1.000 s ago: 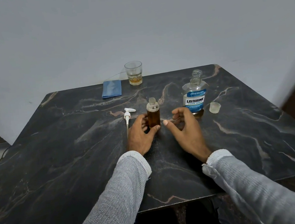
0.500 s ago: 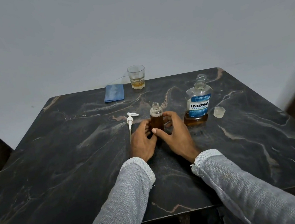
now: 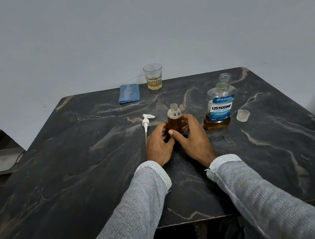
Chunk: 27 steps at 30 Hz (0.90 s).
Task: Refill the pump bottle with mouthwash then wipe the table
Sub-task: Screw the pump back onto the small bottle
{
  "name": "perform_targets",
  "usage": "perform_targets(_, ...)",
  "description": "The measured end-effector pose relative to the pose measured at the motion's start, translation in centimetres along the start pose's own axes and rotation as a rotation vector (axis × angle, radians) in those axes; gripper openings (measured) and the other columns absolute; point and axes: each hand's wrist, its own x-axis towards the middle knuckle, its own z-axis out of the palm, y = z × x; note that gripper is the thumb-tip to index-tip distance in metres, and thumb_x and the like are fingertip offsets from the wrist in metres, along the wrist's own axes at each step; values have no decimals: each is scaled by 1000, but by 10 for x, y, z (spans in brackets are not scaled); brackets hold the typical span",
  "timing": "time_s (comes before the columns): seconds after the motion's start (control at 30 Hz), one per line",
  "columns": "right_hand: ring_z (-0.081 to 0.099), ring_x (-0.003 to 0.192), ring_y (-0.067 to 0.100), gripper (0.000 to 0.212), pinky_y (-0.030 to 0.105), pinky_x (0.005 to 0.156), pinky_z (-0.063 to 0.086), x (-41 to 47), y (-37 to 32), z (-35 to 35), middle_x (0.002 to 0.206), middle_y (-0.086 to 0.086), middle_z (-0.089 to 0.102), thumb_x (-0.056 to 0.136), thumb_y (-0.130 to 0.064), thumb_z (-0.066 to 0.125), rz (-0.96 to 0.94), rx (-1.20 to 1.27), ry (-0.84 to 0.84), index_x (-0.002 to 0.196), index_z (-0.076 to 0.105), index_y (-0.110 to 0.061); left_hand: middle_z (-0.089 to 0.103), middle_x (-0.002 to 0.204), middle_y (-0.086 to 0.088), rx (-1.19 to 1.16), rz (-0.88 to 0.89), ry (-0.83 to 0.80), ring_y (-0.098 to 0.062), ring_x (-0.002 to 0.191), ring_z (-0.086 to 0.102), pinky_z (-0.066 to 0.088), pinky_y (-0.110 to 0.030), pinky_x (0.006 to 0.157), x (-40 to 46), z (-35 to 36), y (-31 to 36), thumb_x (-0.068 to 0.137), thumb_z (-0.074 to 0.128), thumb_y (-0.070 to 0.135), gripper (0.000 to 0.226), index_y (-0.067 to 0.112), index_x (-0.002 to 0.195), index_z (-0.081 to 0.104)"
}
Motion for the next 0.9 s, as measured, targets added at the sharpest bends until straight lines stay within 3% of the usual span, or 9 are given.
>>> perform_targets(0.13,56,94,4,51,13,77,42,-2,-2,-1,117,-2,56,84,-38,71,-19,-10,-10,126,46,-25,60,131,-7,-85,-57,-59,-11,121,57,45,-18,102,-3,-6,4,86,62,-6,51,8,135,50)
perform_targets(0.23,56,96,6,52,17,79,44,-2,-3,-1,120,0,55,84,-39,71,-13,-23,-14,127,45,-24,59,134,-5,-151,-122,-52,-13,124,55,45,-26,106,-2,-16,10,86,63,-5,54,9,136,50)
perform_targets(0.4,54,105,10,60,24,86,44,2,-3,-2,132,2,52,84,-42,70,57,-25,-58,134,41,-24,65,114,6,35,-99,226,-5,99,62,50,-17,83,18,-49,21,89,65,10,33,18,121,61)
perform_targets(0.5,54,106,10,61,25,87,44,2,-4,-3,134,1,51,84,-43,69,63,-10,-69,134,40,-24,68,101,3,218,-129,322,-14,95,64,52,-29,87,36,-66,23,88,67,21,24,16,112,63)
perform_targets(0.6,54,102,9,59,23,83,44,1,-4,-2,130,0,53,84,-44,70,48,-12,-60,132,42,-25,66,109,-1,436,-246,229,-20,105,62,49,-34,91,51,-73,17,88,66,38,32,16,112,61)
perform_targets(0.67,54,101,8,60,21,81,43,1,-3,-2,129,-1,54,83,-45,70,48,-15,-62,133,42,-25,63,107,1,534,-313,171,-21,107,59,44,-31,84,58,-73,13,88,63,46,34,17,105,61)
perform_targets(0.77,54,100,7,60,17,76,41,2,-1,-2,128,-2,54,83,-45,70,49,-14,-63,132,42,-25,69,100,-1,609,-346,109,-24,100,63,40,-31,72,69,-67,11,86,62,53,43,11,94,70)
perform_targets(0.9,52,100,5,60,14,75,38,3,0,0,127,-5,53,82,-47,70,51,-16,-80,131,41,-28,71,101,-11,650,-410,53,-26,92,64,43,-32,69,79,-61,13,84,65,53,50,6,101,71)
